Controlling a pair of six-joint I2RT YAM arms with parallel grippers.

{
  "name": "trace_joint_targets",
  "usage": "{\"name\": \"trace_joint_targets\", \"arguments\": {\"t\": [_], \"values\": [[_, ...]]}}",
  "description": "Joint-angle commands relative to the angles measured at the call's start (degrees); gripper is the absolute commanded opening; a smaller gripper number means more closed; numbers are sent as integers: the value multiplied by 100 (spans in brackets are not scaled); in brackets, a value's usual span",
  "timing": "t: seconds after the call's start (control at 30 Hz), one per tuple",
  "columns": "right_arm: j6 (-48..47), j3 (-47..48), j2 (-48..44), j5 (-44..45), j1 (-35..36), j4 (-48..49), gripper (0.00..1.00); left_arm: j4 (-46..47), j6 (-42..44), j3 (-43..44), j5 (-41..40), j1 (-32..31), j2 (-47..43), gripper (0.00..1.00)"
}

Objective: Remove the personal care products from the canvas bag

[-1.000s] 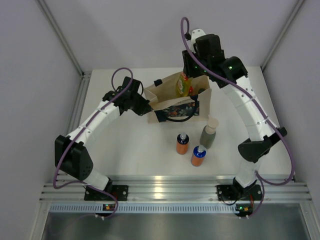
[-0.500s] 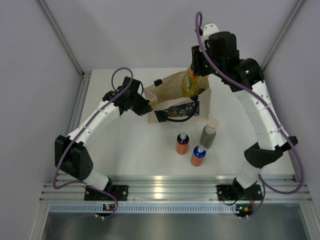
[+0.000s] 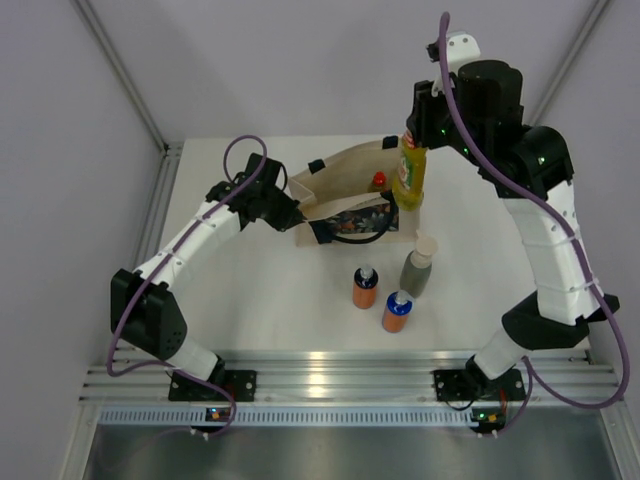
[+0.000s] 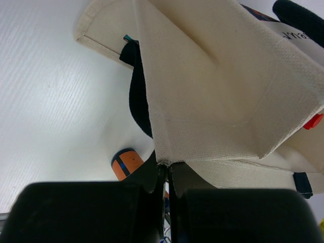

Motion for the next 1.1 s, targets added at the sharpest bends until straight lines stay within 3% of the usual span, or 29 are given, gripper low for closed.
{"name": "trace_joint_targets", "arguments": {"t": [0.0,0.33,0.67,1.07], "values": [[-107,285,-435,398,57,483,0,-87,20,-50,416,-52,88,0],[-19,-769,-971,670,-347,509,0,-87,38,-41,425,-52,105,0],[43,-2114,-1622,627,-1173,1141,0,-78,64,-6,460,-52,140,0],[385,-5471,-2826,-31,-2105,3461,0,-78,90,47,495,-52,175,0]]}}
